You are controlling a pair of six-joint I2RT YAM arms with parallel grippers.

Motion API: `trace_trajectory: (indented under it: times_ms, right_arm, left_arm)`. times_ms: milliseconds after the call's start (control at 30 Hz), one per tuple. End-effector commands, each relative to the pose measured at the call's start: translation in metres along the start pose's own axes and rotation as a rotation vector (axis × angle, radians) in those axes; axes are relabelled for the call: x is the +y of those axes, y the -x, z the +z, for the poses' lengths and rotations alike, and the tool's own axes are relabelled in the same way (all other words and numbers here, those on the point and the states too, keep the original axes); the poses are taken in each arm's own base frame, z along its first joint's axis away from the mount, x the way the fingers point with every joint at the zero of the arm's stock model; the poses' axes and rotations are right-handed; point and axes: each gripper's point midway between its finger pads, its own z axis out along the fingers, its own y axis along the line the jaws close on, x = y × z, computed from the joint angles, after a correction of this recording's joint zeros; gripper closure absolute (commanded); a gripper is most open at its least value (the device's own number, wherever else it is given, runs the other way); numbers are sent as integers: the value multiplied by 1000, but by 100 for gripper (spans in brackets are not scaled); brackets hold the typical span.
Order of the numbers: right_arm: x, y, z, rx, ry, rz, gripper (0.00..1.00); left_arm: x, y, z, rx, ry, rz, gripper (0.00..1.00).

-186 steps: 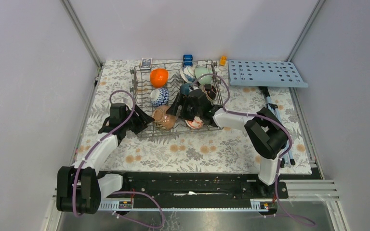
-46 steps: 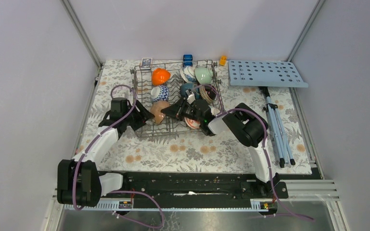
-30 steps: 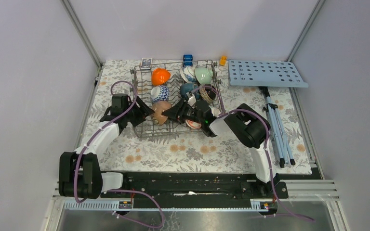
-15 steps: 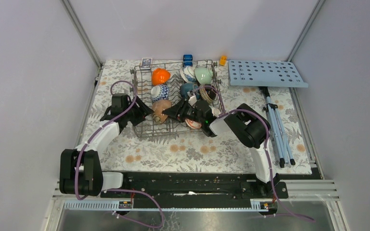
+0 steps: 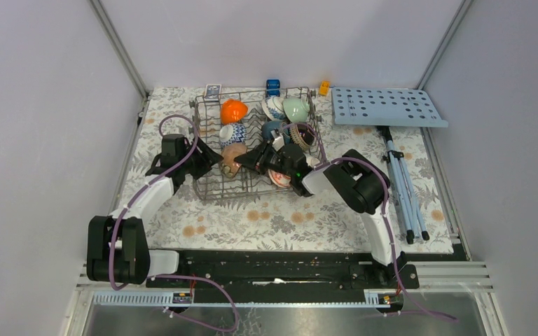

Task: Unload the bowls from the dish rack
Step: Pick up the bowl from the dish rack.

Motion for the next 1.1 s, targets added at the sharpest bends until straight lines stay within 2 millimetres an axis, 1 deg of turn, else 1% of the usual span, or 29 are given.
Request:
trace_trajectory:
  times_ms: [0, 67, 133, 267, 500, 667, 900, 1067]
  right_arm:
    - [51, 4, 11, 4, 164, -27, 66]
    - [51, 4, 13, 8, 164, -26, 64]
    - [51, 4, 16, 10, 163, -25, 66]
    - [53, 4, 20, 20, 171, -21, 80]
    - [54, 3, 22, 33, 189, -22, 100]
    - [58, 2, 21, 40, 202, -24, 100]
    - [64, 2, 21, 42, 211, -29, 100]
    - [69, -3, 13, 55, 217, -31, 100]
  left_arm:
    - [-1, -15, 7, 54, -14, 8, 37]
    - [-1, -17, 8, 58, -15, 8, 37]
    - [-1, -18, 8, 62, -16, 9, 37]
    - [0, -21, 10, 71, -14, 10, 37]
    - [-1, -21, 8, 69, -19, 13, 38]
    - [-4, -18, 6, 61, -20, 18, 38]
    - [-10, -7, -2, 26, -16, 34, 38]
    - [-13, -1, -9, 12, -19, 35, 38]
